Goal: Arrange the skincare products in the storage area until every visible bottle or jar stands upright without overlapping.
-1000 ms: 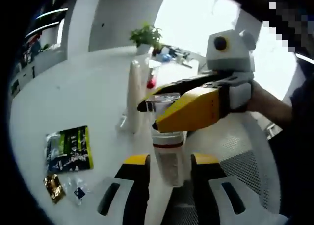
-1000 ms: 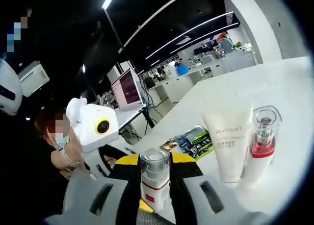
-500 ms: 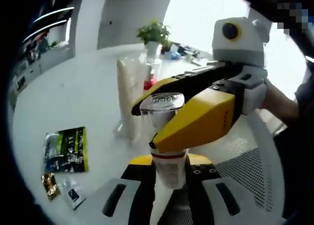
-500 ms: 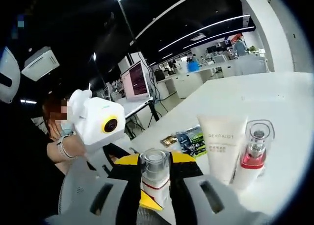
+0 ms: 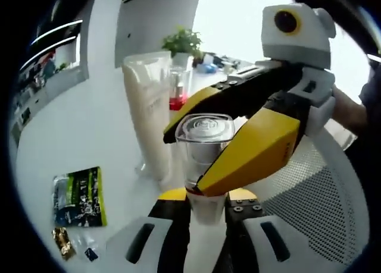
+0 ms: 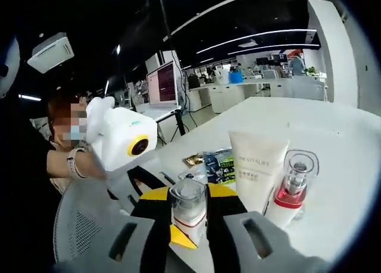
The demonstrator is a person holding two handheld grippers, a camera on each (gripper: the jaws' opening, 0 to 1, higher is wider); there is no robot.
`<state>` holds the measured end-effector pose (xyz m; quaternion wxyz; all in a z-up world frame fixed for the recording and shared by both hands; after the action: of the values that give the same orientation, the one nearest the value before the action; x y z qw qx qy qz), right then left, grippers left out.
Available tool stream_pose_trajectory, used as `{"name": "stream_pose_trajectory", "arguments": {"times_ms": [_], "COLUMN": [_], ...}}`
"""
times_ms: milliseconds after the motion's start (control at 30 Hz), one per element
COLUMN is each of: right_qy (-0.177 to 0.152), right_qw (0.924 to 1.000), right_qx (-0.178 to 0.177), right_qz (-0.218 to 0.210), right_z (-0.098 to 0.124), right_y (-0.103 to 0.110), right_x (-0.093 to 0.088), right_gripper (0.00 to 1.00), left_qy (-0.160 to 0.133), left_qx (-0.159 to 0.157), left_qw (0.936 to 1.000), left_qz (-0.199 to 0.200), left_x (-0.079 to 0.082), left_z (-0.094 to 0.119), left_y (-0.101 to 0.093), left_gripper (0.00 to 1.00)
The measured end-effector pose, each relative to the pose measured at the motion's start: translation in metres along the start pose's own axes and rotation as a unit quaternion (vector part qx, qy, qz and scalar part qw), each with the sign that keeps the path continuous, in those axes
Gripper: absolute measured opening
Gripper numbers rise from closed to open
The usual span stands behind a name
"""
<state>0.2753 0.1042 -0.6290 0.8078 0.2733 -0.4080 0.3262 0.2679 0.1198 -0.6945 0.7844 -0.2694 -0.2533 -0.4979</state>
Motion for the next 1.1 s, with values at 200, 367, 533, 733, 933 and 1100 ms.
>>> {"name": "stream_pose_trajectory", "arguments": {"times_ms": [200, 367, 533, 733, 933, 1100], "right_qy": [0.016, 0.009, 0.002, 0.012, 0.03, 0.042], "right_qw": [0.9996, 0.9992, 0.9991, 0.9988, 0.997, 0.9958], "right_qx": [-0.013, -0.028, -0.035, -0.036, -0.047, -0.051], "right_qz": [0.021, 0.027, 0.022, 0.032, 0.054, 0.063], "right_z": [-0.002, 0.001, 0.005, 0.003, -0.004, -0.008], "right_y": [-0.005, -0.008, -0.014, -0.013, -0.011, -0.008], "right_x": [-0.007, -0.01, -0.009, -0.011, -0.015, -0.019], "right_gripper": [0.22, 0.27, 0.25, 0.22, 0.22, 0.21], "left_qy": [-0.013, -0.009, -0.014, -0.015, -0.007, 0.005], "left_qx": [0.019, 0.027, 0.015, 0.013, 0.02, 0.017], "left_qw": [0.9993, 0.9981, 0.997, 0.9963, 0.9965, 0.9966], "left_qz": [-0.031, -0.055, -0.075, -0.083, -0.081, -0.081], "left_x": [0.0, 0.002, 0.002, 0.001, -0.004, -0.009], "left_z": [-0.01, -0.014, -0.021, -0.024, -0.029, -0.031], "left_y": [0.005, 0.013, 0.01, 0.01, 0.012, 0.011], "left_gripper": [0.17, 0.17, 0.17, 0.18, 0.18, 0.18]}}
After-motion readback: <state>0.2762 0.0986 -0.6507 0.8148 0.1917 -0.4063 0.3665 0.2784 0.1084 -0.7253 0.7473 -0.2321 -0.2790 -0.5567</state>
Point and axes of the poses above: the point that each gripper's makers call its tool centre point, and the gripper's own axes: z roughly backward along the fingers, y roughly to its left, x roughly out of its top, the point moved 3 cm from there along z, roughly backward along the fingers, and after that the axes turned 11 degrees about y, right-handed, at the moved point
